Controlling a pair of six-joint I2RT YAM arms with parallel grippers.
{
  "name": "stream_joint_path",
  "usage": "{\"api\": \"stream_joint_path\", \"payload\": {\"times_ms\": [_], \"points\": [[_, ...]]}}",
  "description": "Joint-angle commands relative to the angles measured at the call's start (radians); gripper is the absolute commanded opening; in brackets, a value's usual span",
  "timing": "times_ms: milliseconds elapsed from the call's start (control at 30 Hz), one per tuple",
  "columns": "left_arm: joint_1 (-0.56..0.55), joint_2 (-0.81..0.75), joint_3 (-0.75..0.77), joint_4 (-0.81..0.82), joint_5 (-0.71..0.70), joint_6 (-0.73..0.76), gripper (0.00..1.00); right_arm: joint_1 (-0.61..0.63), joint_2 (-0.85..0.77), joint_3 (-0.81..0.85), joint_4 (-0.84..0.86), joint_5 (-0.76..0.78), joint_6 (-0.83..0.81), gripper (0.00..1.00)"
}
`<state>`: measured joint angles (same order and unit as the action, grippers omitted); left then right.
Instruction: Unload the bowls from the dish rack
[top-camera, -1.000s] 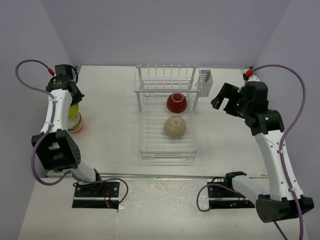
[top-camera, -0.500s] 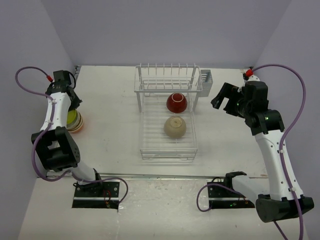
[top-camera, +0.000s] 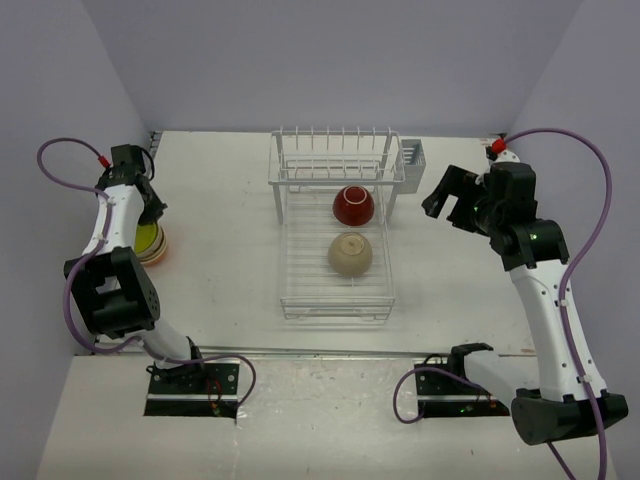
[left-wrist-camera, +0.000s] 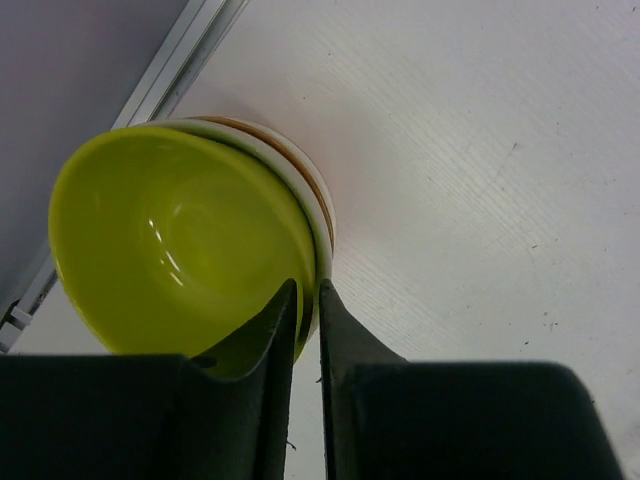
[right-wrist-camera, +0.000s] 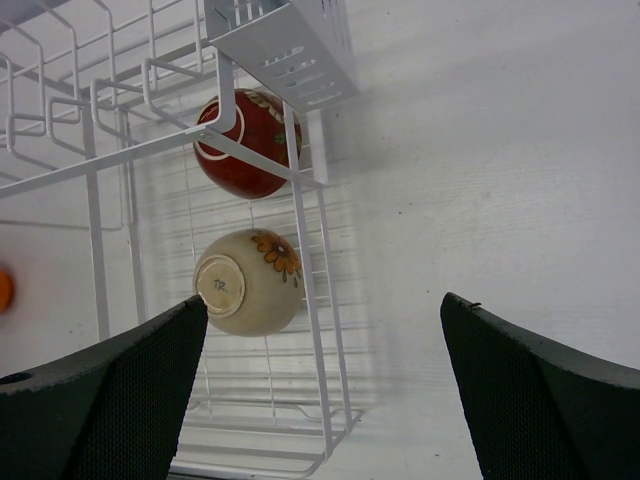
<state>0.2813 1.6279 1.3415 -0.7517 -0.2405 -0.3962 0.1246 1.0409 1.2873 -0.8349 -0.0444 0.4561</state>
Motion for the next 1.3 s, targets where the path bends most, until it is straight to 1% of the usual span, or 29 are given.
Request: {"api": "stream_joint_path", "payload": {"times_ms": [0,33,67,100,200,367,433,533,567,600,633,667,700,733,767,833,867,900,933,1000,1067,1133,1200,1267], "points": [[0.007,-0.006,0.001,0.049,-0.002,0.016,0.16,0.006,-0.013,0.029,0.023,0.005,-0.004,0.99],[0.007,-0.008,0.004,0.051,-0.002,0.014,0.17,0.004,-0.013,0.029,0.023,0.003,-0.004,0.99],[0.007,-0.010,0.007,0.051,0.000,0.014,0.23,0.004,-0.013,0.029,0.023,0.000,-0.004,0.99],[0.007,-0.011,0.016,0.046,0.000,0.011,0.26,0.006,-0.013,0.029,0.023,-0.002,-0.002,0.99],[0.007,-0.028,0.036,0.040,0.004,-0.001,0.32,0.006,-0.010,0.032,0.023,-0.006,-0.002,0.99],[0.007,-0.071,0.085,0.022,0.027,-0.027,0.38,0.006,-0.012,0.035,0.017,-0.012,-0.004,0.99],[0.007,-0.105,0.129,0.018,0.065,-0.061,0.43,0.009,-0.010,0.046,0.008,-0.017,-0.004,0.99],[0.004,-0.157,0.163,0.028,0.130,-0.128,0.43,0.021,-0.007,0.058,0.000,-0.031,0.000,0.96],[-0.001,-0.169,0.183,0.032,0.185,-0.147,0.43,0.026,-0.007,0.061,-0.003,-0.043,0.000,0.90],[-0.010,-0.189,0.191,0.044,0.210,-0.182,0.43,0.030,-0.008,0.061,-0.003,-0.049,-0.002,0.83],[-0.043,-0.197,0.200,0.048,0.228,-0.196,0.38,0.043,-0.018,0.055,-0.001,-0.057,-0.004,0.69],[-0.065,-0.207,0.215,0.049,0.236,-0.222,0.33,0.052,-0.024,0.050,0.002,-0.067,-0.008,0.30],[-0.092,-0.211,0.219,0.051,0.236,-0.231,0.26,0.061,-0.028,0.043,0.002,-0.065,-0.007,0.11],[-0.153,-0.211,0.222,0.048,0.236,-0.239,0.09,0.076,-0.035,0.026,0.003,-0.071,-0.007,0.00],[-0.184,-0.211,0.217,0.031,0.236,-0.263,0.00,0.081,-0.035,0.017,0.006,-0.127,-0.011,0.00],[-0.253,-0.220,0.180,0.029,0.271,-0.294,0.00,0.104,-0.018,-0.017,0.005,-0.185,-0.014,0.00],[-0.270,-0.239,0.129,0.038,0.292,-0.325,0.00,0.118,-0.010,-0.031,0.006,-0.215,-0.019,0.00],[-0.316,-0.250,0.102,0.044,0.302,-0.328,0.00,0.150,-0.004,-0.072,0.026,-0.291,-0.026,0.00],[-0.332,-0.260,0.081,0.040,0.305,-0.331,0.00,0.171,0.001,-0.092,0.036,-0.308,-0.030,0.00],[-0.355,-0.298,0.019,0.037,0.322,-0.339,0.00,0.220,0.013,-0.140,0.074,-0.336,-0.031,0.00],[-0.383,-0.326,-0.034,0.023,0.351,-0.317,0.00,0.236,0.042,-0.152,0.095,-0.351,-0.033,0.00],[-0.396,-0.358,-0.071,-0.014,0.359,-0.287,0.00,0.251,0.074,-0.145,0.114,-0.370,-0.039,0.00],[-0.398,-0.384,-0.103,-0.015,0.378,-0.270,0.00,0.270,0.131,-0.117,0.123,-0.391,-0.043,0.00],[-0.401,-0.402,-0.137,-0.023,0.426,-0.253,0.00,0.283,0.169,-0.100,0.128,-0.394,-0.042,0.00]]}}
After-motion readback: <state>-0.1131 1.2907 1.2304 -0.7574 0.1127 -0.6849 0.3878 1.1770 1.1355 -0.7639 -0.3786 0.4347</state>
